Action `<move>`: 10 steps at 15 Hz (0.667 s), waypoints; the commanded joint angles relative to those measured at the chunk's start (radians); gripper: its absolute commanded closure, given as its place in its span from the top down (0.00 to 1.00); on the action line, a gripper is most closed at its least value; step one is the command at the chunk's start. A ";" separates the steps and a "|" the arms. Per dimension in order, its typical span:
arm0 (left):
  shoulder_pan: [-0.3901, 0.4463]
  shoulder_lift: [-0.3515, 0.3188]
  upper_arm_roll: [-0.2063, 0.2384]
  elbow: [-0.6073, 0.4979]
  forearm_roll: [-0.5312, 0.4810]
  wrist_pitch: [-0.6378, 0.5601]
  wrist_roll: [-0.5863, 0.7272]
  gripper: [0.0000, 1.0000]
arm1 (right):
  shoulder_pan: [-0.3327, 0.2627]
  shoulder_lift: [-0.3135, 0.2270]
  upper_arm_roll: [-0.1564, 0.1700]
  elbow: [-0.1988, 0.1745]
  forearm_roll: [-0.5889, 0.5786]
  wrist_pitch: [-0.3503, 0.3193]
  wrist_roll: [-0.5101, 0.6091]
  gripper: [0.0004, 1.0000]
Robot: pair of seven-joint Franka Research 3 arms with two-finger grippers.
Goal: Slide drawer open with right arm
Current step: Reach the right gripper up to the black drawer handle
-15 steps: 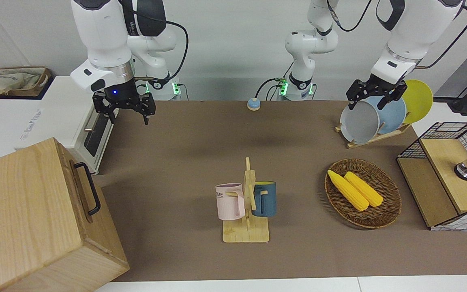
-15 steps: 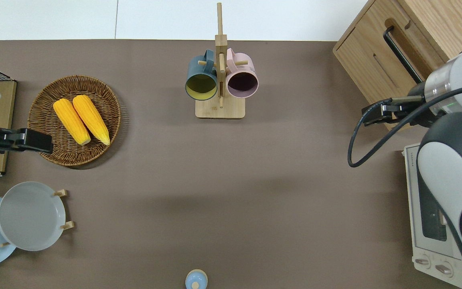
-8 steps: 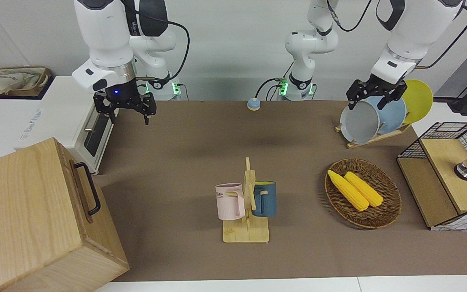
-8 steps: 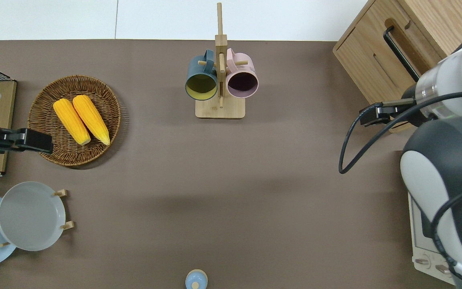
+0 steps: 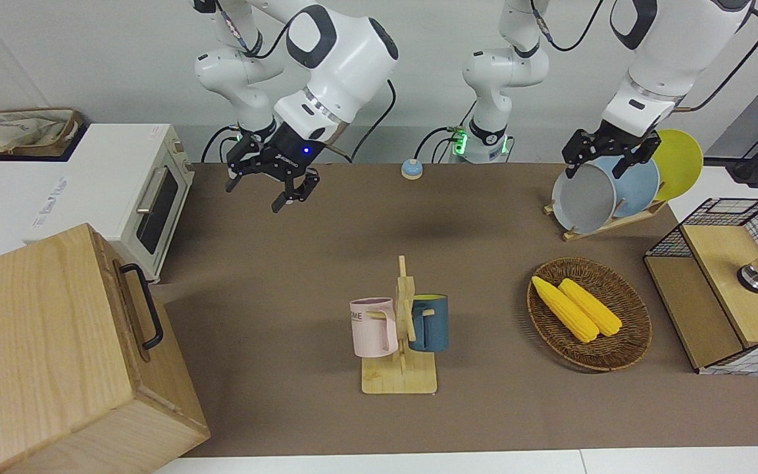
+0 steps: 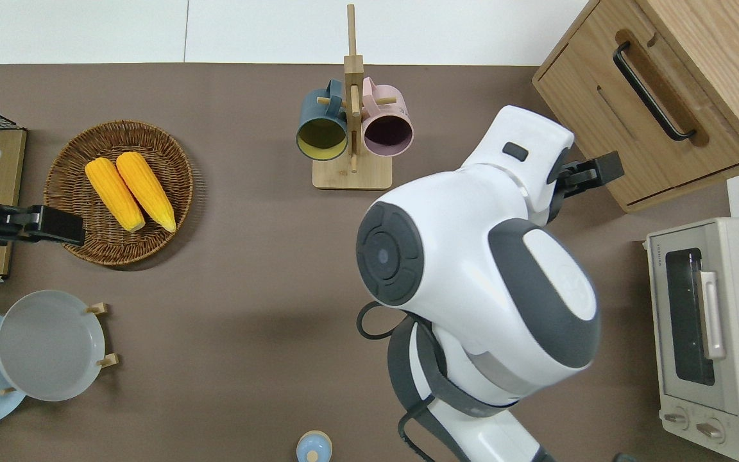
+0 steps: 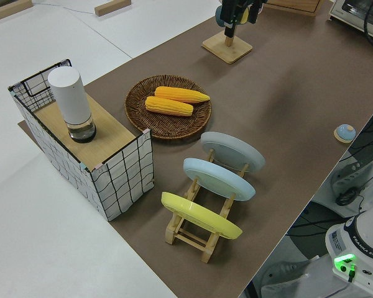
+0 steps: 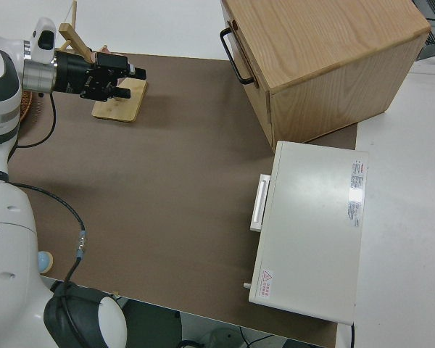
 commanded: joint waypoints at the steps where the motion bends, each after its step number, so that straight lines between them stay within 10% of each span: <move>1: 0.004 0.011 -0.006 0.026 0.017 -0.020 0.010 0.99 | 0.001 0.014 0.010 -0.074 -0.192 0.043 0.023 0.98; 10: 0.004 0.011 -0.006 0.026 0.017 -0.020 0.010 0.99 | -0.072 0.087 -0.031 -0.185 -0.502 0.228 0.048 0.98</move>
